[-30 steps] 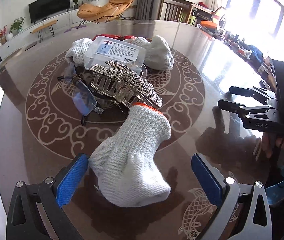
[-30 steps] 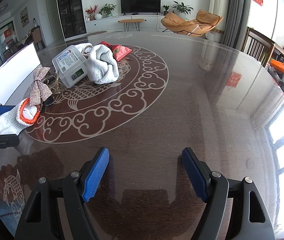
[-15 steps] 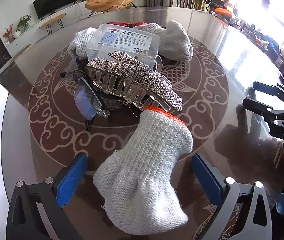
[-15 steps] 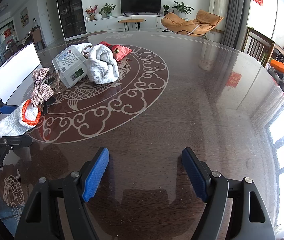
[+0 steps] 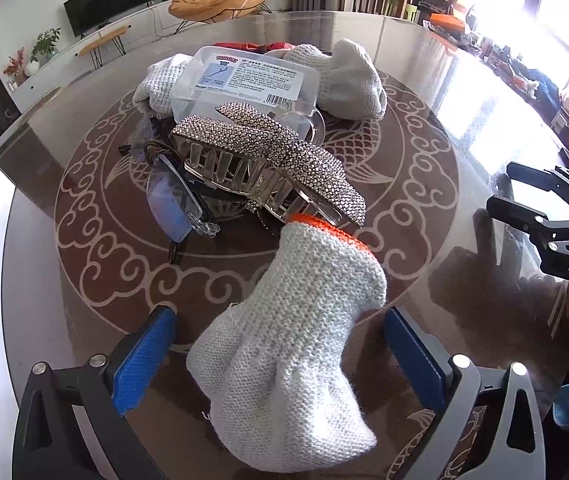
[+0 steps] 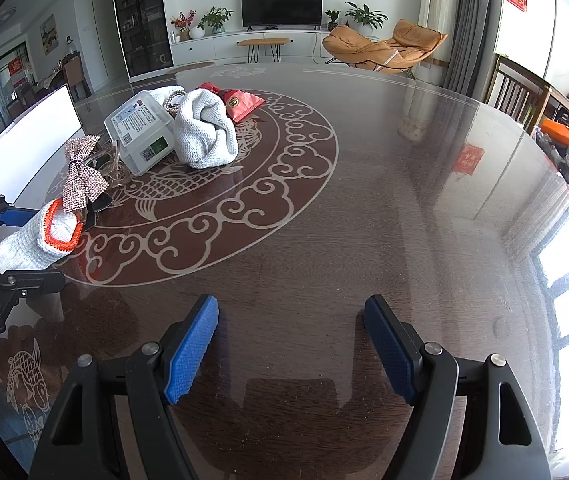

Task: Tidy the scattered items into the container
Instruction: 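Close the left tool on the white glove's cuff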

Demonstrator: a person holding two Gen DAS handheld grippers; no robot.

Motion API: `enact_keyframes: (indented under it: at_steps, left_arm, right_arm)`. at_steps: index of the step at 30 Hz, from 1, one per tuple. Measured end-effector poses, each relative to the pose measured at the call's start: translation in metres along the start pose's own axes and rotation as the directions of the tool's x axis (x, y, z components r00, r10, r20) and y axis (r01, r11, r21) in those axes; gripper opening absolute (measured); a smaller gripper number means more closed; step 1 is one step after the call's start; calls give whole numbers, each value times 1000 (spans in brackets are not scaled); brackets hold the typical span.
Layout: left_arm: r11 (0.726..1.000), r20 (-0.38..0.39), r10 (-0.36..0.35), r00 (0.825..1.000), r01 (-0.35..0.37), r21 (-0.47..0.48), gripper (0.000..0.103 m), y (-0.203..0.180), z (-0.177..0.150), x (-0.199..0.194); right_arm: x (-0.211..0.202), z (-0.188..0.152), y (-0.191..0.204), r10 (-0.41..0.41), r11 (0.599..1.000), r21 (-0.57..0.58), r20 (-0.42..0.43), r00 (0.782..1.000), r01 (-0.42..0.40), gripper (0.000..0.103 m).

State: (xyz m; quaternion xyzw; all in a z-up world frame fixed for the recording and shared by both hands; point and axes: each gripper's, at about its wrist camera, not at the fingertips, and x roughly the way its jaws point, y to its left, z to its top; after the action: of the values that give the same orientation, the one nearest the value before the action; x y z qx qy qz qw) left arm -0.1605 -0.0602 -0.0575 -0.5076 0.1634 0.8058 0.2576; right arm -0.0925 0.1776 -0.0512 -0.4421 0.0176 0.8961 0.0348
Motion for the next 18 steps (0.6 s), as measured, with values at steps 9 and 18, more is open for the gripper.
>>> enact_keyframes:
  at_steps: [9, 18]
  left_arm:
    - [1000, 13, -6, 1000, 6, 10, 103, 2, -6, 2]
    - [1000, 40, -3, 999, 3, 2, 103, 2, -8, 1]
  right_arm:
    - [0, 0, 0, 0, 1000, 0, 0, 1000, 0, 77]
    - [0, 0, 0, 0, 1000, 0, 0, 1000, 0, 77]
